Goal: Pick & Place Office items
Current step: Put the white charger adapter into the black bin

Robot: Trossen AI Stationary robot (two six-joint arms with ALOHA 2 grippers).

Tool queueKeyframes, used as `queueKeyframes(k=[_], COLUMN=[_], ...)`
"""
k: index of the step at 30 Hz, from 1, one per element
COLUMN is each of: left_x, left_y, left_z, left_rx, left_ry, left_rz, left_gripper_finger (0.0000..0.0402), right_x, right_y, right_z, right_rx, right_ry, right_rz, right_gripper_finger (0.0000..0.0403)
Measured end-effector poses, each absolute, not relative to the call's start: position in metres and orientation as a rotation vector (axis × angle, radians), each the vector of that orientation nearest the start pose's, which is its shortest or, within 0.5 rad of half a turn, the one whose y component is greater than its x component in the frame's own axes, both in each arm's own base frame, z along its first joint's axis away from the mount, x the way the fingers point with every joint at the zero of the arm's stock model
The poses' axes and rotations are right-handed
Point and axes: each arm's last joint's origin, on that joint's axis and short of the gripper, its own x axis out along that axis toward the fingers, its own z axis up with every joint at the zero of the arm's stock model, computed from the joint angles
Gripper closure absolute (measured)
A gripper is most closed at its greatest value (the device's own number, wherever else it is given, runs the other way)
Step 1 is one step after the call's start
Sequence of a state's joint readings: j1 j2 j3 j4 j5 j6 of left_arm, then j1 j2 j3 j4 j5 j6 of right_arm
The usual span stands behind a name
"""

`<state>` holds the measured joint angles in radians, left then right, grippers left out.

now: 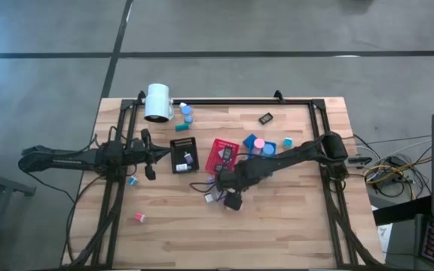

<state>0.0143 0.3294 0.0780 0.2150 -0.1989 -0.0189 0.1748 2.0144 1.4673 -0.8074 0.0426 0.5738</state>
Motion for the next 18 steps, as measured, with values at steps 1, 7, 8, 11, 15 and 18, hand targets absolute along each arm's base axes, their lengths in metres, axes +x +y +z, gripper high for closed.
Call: queueKeyframes(k=[1, 7, 8, 11, 15, 18], left_x=[0.1184, 0.1184, 0.1184, 0.1184, 0.1184, 0.1184], left_y=[0.0074, 0.0074, 0.0074, 0.0074, 0.0074, 0.0074], left_z=[0.1826, 0.1826, 0.1826, 0.1825, 0.1823, 0.1823], left_rx=[-0.015, -0.015, -0.015, -0.015, -0.011, -0.011], left_ry=[0.034, 0.034, 0.034, 0.036, 0.037, 0.037], left_rz=[0.214, 0.213, 0.213, 0.214, 0.213, 0.213], left_gripper_finger=[0.0388, 0.0388, 0.0388, 0.0387, 0.0389, 0.0389], right_x=[0.3889, 0.391, 0.3908, 0.391, 0.391, 0.3911], right_y=[0.0671, 0.0675, 0.0675, 0.0673, 0.0671, 0.0676], right_z=[0.1678, 0.1641, 0.1633, 0.1632, 0.1632, 0.1634], right_rx=[0.334, 0.336, 0.335, 0.335, 0.328, 0.338], right_ry=[1.339, 1.332, 1.335, 1.332, 1.331, 1.333], right_rz=[-0.28, -0.279, -0.279, -0.279, -0.282, -0.275], right_gripper_finger=[0.0122, 0.0126, 0.0126, 0.0124, 0.0127, 0.0129])
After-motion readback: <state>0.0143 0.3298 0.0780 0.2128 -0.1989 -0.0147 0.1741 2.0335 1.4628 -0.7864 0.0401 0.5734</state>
